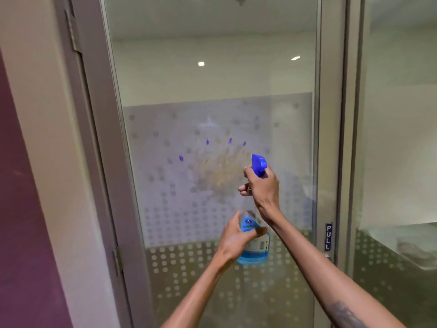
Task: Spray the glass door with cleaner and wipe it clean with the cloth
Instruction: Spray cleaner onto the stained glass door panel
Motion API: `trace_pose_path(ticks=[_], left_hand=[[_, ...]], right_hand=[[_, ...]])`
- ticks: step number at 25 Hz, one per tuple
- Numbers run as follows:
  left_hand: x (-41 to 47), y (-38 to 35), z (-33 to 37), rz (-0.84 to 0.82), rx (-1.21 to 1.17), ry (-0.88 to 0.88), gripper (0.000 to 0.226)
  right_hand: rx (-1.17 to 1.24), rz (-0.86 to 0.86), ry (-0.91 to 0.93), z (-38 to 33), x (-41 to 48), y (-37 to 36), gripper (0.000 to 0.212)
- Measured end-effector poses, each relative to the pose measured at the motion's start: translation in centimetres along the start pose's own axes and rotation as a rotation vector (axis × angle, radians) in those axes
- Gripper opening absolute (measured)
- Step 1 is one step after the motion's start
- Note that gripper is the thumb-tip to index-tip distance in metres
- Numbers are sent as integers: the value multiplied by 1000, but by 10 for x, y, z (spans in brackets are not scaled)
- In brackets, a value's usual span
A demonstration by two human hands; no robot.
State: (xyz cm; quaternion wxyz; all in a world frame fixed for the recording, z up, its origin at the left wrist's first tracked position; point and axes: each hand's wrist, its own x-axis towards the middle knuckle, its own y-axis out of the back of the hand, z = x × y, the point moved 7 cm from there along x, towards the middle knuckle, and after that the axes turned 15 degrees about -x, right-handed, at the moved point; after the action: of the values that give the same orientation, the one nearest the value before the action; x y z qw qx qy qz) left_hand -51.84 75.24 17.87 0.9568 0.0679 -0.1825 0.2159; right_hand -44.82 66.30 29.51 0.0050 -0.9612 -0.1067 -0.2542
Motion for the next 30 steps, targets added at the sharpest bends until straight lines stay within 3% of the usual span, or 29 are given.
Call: trace_pose_path(ticks=[6,9,15,19,25,30], left_hand=[[5,20,2,0,-3,10,42],[11,14,4,10,3,-6,50],[28,-6,7,-3,182,-46,37],[39,-15,0,17,248,-28,45],[48,-10,7,-1,310,-12,39],[57,0,11,-19,289,-32,41]], right_hand=[[-107,28,-14,-7,1,-28,32],[-134,38,3,-8,6,-26,34],[-120,93,-29,3,29,2,34],[-119,67,-5,10,40,8,33],[-127,55,3,7,51,1,23],[-185,114,-9,2,56,-7,33]])
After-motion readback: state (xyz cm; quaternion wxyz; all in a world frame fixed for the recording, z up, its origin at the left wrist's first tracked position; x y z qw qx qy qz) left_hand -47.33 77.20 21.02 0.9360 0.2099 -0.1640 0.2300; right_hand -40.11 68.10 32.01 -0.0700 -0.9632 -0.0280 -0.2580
